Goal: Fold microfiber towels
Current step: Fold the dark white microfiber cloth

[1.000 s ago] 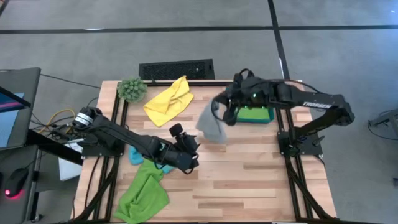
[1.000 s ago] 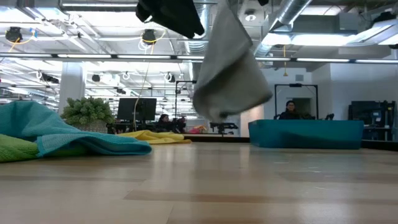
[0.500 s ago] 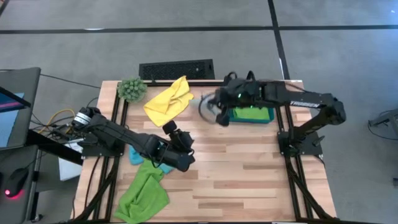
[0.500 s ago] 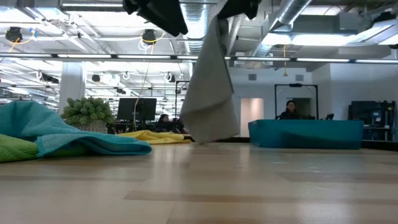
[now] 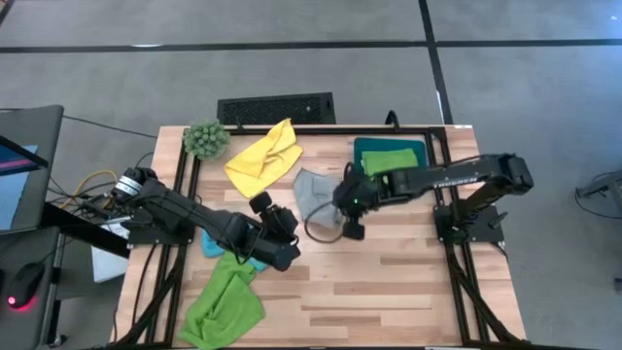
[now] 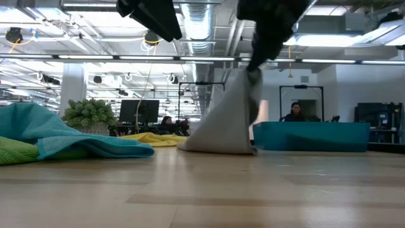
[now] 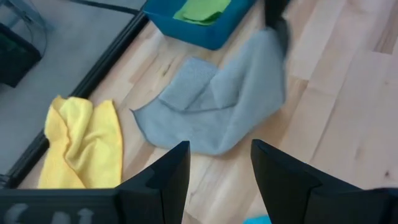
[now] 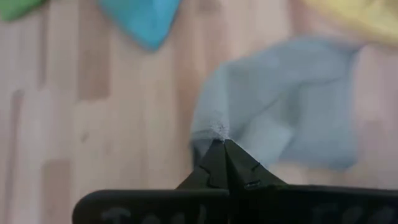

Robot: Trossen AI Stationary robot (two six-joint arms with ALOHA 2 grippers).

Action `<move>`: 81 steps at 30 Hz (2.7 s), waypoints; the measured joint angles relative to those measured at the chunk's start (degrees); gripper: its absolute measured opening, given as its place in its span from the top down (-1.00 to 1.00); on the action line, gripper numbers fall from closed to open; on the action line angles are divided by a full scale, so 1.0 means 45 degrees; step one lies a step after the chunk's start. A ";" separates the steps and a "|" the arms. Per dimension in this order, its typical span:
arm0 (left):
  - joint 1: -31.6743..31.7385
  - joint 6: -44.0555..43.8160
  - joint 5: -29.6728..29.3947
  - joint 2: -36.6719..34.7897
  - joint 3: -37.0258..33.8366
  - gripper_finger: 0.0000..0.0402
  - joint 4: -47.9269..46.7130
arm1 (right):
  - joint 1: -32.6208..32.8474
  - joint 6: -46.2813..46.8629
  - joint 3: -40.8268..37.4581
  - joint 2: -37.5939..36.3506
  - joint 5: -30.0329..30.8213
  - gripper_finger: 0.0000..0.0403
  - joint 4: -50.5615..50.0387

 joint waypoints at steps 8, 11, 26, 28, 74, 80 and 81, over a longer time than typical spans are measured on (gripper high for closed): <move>-0.0284 -0.0309 0.0007 0.0000 -0.0005 0.18 -0.0001 | 0.1473 0.1628 -0.1310 -0.0005 -0.0476 1.00 -0.0057; -0.0323 -0.0309 0.0022 0.0000 -0.0005 0.18 0.0003 | 0.1842 0.2141 -0.1753 -0.0002 -0.0477 1.00 -0.0104; -0.0319 -0.0309 0.0211 0.0000 -0.0010 0.18 -0.0006 | 0.2294 0.3447 -0.2690 -0.0002 -0.1741 0.75 0.0454; -0.0319 -0.0309 0.0216 0.0000 -0.0010 0.18 -0.0108 | 0.2236 0.3454 -0.2536 -0.0001 -0.1945 0.68 0.0298; -0.0299 -0.4940 -0.0003 -0.0733 -0.0019 0.18 -0.3094 | -0.4032 -0.1723 0.1501 0.6261 -0.1542 0.14 0.2930; -0.0299 -0.4977 0.0008 -0.0729 -0.0019 0.18 -0.3183 | -0.4066 -0.2003 0.1525 0.5872 -0.1176 0.19 0.2834; -0.0299 -0.4980 0.0002 -0.0729 -0.0019 0.18 -0.3183 | -0.4099 -0.2005 0.1515 0.5903 -0.1197 0.20 0.2704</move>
